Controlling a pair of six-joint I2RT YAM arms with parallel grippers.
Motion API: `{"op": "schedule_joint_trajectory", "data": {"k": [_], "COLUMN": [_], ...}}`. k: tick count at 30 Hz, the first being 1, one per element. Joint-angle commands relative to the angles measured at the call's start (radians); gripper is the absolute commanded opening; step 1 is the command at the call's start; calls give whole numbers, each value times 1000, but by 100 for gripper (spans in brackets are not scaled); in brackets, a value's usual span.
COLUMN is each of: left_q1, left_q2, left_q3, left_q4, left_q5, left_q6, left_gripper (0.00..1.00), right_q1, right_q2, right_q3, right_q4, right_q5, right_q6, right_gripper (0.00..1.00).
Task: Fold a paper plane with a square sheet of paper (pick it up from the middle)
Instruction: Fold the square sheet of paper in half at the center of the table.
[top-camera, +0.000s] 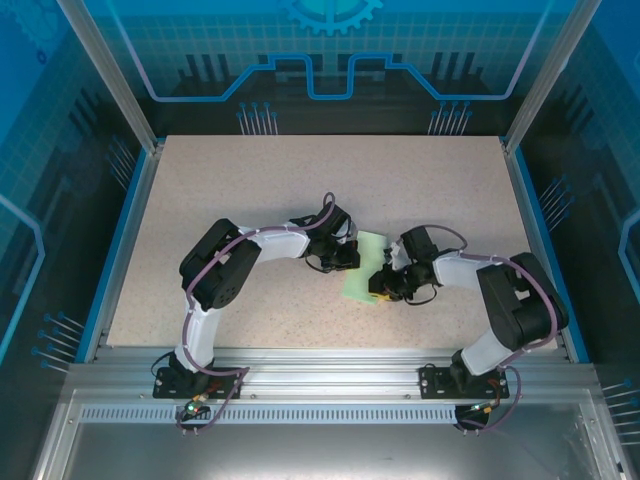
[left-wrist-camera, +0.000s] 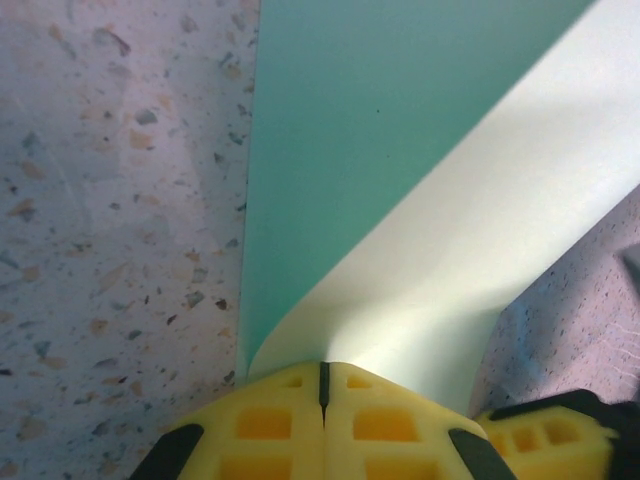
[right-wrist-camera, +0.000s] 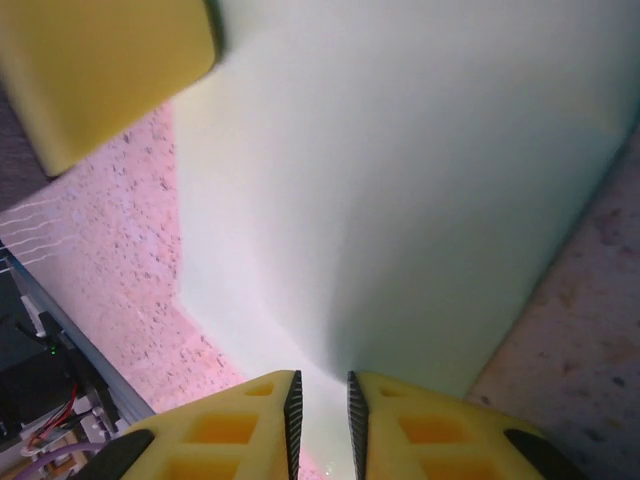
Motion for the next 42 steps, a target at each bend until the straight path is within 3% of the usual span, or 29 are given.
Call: {"op": "schedule_joint_trajectory", "data": {"k": [1, 11, 23, 31, 37, 42], "left_q1": [-13, -13, -13, -13, -14, -13], "left_q2": [53, 52, 60, 62, 63, 63], "left_q3": [-4, -1, 11, 14, 12, 13], "left_q4": [-101, -103, -111, -118, -125, -126], "left_q5": [-9, -8, -5, 0, 1, 1], "left_q6": [32, 34, 37, 43, 49, 49], "left_gripper": [0, 0, 0, 0, 0, 0], "right_q1": [10, 39, 62, 60, -46, -119], "right_q2": [51, -105, -16, -94, -152, -108], "right_q3": [-26, -26, -113, -67, 3, 81], "right_q4": [18, -21, 41, -13, -59, -64], "right_q5": [19, -14, 23, 22, 33, 15], "right_q6": [7, 23, 39, 45, 30, -3], "right_gripper": [22, 24, 23, 24, 24, 25]}}
